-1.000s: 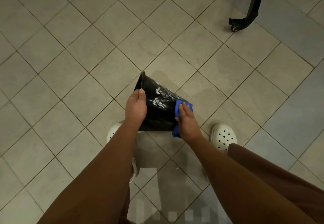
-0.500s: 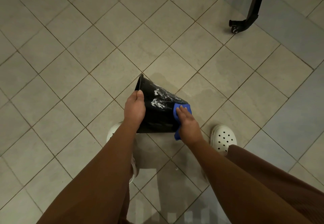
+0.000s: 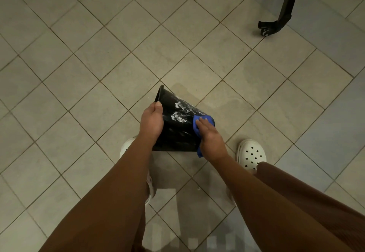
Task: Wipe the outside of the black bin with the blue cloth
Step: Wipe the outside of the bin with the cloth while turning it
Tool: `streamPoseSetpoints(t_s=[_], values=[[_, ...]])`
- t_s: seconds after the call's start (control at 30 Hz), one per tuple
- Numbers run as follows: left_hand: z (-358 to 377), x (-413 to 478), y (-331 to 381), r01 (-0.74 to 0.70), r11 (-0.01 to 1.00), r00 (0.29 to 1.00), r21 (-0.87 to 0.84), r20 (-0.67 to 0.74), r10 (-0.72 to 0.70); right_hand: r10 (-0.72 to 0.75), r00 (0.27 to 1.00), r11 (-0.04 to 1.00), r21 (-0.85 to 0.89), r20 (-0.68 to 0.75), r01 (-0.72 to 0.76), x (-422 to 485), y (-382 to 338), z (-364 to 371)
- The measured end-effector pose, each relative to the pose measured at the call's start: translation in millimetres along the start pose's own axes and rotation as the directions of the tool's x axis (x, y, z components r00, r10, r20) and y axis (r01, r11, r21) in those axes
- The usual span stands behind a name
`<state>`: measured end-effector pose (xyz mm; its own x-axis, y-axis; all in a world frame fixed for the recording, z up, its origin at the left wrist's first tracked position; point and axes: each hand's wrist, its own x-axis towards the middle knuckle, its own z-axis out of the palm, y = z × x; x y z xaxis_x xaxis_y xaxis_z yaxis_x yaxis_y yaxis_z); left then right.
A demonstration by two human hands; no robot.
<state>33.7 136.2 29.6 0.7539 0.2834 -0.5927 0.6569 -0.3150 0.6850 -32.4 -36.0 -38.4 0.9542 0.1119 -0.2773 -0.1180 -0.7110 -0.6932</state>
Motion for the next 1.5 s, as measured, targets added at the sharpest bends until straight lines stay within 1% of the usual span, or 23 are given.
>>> streamPoseSetpoints(t_s=[0.07,0.13,0.23,0.3,0.33,0.4,0.5,0.6,0.7,0.77,0.87,0.93,1.0,1.1,1.17,1.23,1.33,1.37,1.43,1.5], values=[[1.2,-1.0,1.0,-0.002,1.0,1.0,0.001,0.007,0.002,-0.06,0.998,0.998,-0.001,0.001,0.06,3.6,-3.3,1.5],[1.3,-2.2,2.0,-0.003,1.0,1.0,-0.006,0.01,0.003,-0.061,0.997,0.998,0.001,0.041,0.061,11.6,-9.3,-0.2],[2.7,-4.6,2.6,-0.005,1.0,1.0,-0.013,0.018,0.005,0.085,0.989,0.996,-0.031,0.118,-0.082,22.3,-7.5,-2.6],[4.3,-5.8,3.3,-0.015,1.0,1.0,-0.001,0.024,0.015,0.164,0.982,0.986,-0.04,0.094,-0.161,19.1,-5.6,-3.2],[5.1,-6.1,3.7,-0.015,1.0,1.0,0.001,0.027,0.015,0.175,0.982,0.984,-0.045,0.067,-0.172,13.8,-4.6,-2.8],[5.4,-6.2,3.7,-0.001,1.0,1.0,-0.005,0.03,0.001,0.138,0.99,0.99,-0.028,0.031,-0.137,0.9,-0.6,-0.8],[2.1,-3.3,-0.3,0.035,0.998,0.999,-0.051,0.02,-0.034,-0.008,0.999,1.0,0.004,0.035,0.008,-14.6,8.1,1.2],[0.8,-3.5,-0.2,0.057,0.995,0.998,-0.087,0.014,-0.057,-0.144,0.989,0.988,-0.053,0.04,0.147,-17.9,9.8,5.9],[0.7,-4.2,1.3,0.078,0.991,0.997,-0.108,-0.001,-0.078,-0.169,0.98,0.981,-0.082,0.1,0.178,-9.1,-3.6,6.5],[-0.6,-4.2,-0.3,0.087,0.989,0.996,-0.119,-0.007,-0.088,-0.135,0.985,0.986,-0.085,0.112,0.144,-3.3,-6.4,6.7],[-1.9,-4.2,-1.7,0.094,0.986,0.995,-0.141,-0.019,-0.097,0.008,0.996,0.998,-0.067,0.089,-0.002,-0.6,-9.9,4.8],[-1.3,-4.2,-1.2,0.089,0.986,0.995,-0.143,-0.026,-0.094,0.037,0.997,0.997,-0.063,0.073,-0.033,-4.0,-9.8,5.6],[-0.8,-4.7,-1.1,0.087,0.987,0.995,-0.135,-0.03,-0.092,0.017,0.998,0.998,-0.069,0.066,-0.012,-8.4,-10.0,5.3],[-2.6,-4.3,-3.1,0.105,0.983,0.992,-0.153,-0.047,-0.113,-0.103,0.984,0.989,-0.09,0.144,0.117,-8.2,-16.0,8.1],[-3.8,-4.5,-2.5,0.117,0.974,0.99,-0.195,-0.057,-0.131,-0.147,0.973,0.981,-0.101,0.179,0.167,-1.1,-25.3,9.6],[-3.7,-4.4,-0.7,0.125,0.969,0.988,-0.215,-0.058,-0.14,-0.1,0.982,0.987,-0.106,0.163,0.119,9.3,-29.1,8.0],[-2.6,-6.3,1.3,0.106,0.973,0.992,-0.206,-0.043,-0.117,0.093,0.987,0.99,-0.118,0.132,-0.077,16.5,-24.4,-2.3],[-2.3,-5.9,0.8,0.101,0.975,0.993,-0.199,-0.046,-0.112,0.129,0.984,0.986,-0.126,0.124,-0.113,14.4,-20.1,-4.6],[-2.3,-5.5,0.3,0.103,0.978,0.992,-0.182,-0.046,-0.114,0.123,0.989,0.987,-0.116,0.085,-0.113,4.5,-15.3,-5.1],[-3.1,-4.5,0.5,0.115,0.976,0.991,-0.184,-0.04,-0.125,0.035,0.996,0.996,-0.09,0.077,-0.028,-3.4,-17.5,0.3]])
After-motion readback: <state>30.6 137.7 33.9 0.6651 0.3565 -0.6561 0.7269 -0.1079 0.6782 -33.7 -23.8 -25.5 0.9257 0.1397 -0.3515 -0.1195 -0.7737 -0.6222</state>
